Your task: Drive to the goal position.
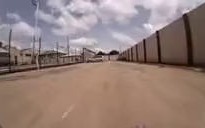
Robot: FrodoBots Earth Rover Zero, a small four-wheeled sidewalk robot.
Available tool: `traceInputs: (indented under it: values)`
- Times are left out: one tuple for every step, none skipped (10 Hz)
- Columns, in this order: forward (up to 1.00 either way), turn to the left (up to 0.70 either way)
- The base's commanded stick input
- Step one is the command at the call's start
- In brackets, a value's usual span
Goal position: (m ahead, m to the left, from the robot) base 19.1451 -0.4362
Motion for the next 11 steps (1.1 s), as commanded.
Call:
traceInputs:
  values:
    - [0.85,-0.05]
    - [0.85,0.0]
    - [0.85,0.0]
    - [0.85,0.0]
    - [0.85,0.0]
    - [0.85,0.0]
    - [0.85,0.0]
    - [0.85,0.0]
    - [0.85,0.0]
    - [0.85,0.0]
    - [0.85,0.0]
